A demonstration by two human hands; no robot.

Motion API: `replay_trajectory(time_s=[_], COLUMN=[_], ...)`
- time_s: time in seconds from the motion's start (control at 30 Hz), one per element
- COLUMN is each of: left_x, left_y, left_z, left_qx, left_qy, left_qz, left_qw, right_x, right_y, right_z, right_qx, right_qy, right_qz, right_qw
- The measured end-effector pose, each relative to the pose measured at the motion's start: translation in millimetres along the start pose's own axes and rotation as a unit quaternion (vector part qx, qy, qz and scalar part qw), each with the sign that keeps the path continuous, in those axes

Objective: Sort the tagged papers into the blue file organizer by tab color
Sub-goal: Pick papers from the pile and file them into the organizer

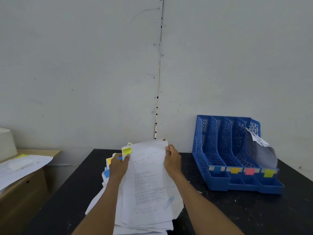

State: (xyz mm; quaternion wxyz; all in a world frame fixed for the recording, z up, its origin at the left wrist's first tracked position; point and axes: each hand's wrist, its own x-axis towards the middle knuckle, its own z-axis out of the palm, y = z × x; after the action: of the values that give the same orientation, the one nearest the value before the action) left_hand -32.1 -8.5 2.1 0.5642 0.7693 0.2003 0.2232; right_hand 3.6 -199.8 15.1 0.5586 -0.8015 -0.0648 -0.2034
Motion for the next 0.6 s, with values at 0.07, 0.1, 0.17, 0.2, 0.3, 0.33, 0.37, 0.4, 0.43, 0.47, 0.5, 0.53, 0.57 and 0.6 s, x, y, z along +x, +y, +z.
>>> replay_trajectory(time_s=[0.07,0.1,0.17,0.2,0.3,0.33,0.37,0.4,0.43,0.47,0.5,0.53,0.57,0.6], left_x=[4.1,4.2,4.3,4.2,4.7,5.2,5.3,4.9,2.1,-0.1,-3.0,-4.2,-6.1,-6.3], left_y=[3.8,8.1,18.1,22.7,30.6,31.0,31.4,32.1,34.7,36.6,39.0,39.8,41.0,41.6], left_z=[0.7,0.6,2.9,5.6,12.0,17.3,21.0,24.5,30.1,35.4,39.3,44.2,48.4,52.3], left_qx=[-0.064,-0.091,-0.129,-0.146,-0.197,-0.208,-0.216,-0.225,-0.235,-0.244,-0.253,-0.258,-0.257,-0.247], left_qy=[0.020,0.027,0.035,0.029,-0.004,-0.016,-0.027,-0.036,-0.044,-0.048,-0.048,-0.046,-0.040,-0.032], left_qz=[0.012,0.014,0.015,0.012,-0.029,-0.041,-0.052,-0.059,-0.068,-0.076,-0.080,-0.077,-0.074,-0.067], left_qw=[0.998,0.995,0.991,0.989,0.980,0.977,0.975,0.972,0.969,0.966,0.963,0.962,0.963,0.966], right_x=[0.5,0.6,1.2,1.9,3.9,4.7,5.5,6.1,6.6,6.9,7.0,7.1,7.5,7.7], right_y=[0.5,0.7,1.5,2.4,5.2,7.8,9.4,10.4,12.6,13.9,14.2,15.0,16.5,17.0], right_z=[-5.8,-8.7,-15.5,-19.7,-30.3,-36.7,-41.6,-45.8,-52.3,-57.6,-61.9,-66.5,-70.9,-74.0], right_qx=[-0.003,-0.006,-0.015,-0.019,-0.024,-0.027,-0.029,-0.033,-0.039,-0.045,-0.049,-0.049,-0.050,-0.049], right_qy=[-0.010,-0.012,-0.011,-0.009,-0.005,-0.001,-0.001,-0.003,-0.001,0.001,0.005,0.011,0.015,0.015], right_qz=[0.002,0.002,-0.002,-0.005,-0.011,-0.011,-0.014,-0.017,-0.021,-0.025,-0.031,-0.037,-0.042,-0.046], right_qw=[1.000,1.000,1.000,1.000,1.000,1.000,0.999,0.999,0.999,0.999,0.998,0.998,0.998,0.998])
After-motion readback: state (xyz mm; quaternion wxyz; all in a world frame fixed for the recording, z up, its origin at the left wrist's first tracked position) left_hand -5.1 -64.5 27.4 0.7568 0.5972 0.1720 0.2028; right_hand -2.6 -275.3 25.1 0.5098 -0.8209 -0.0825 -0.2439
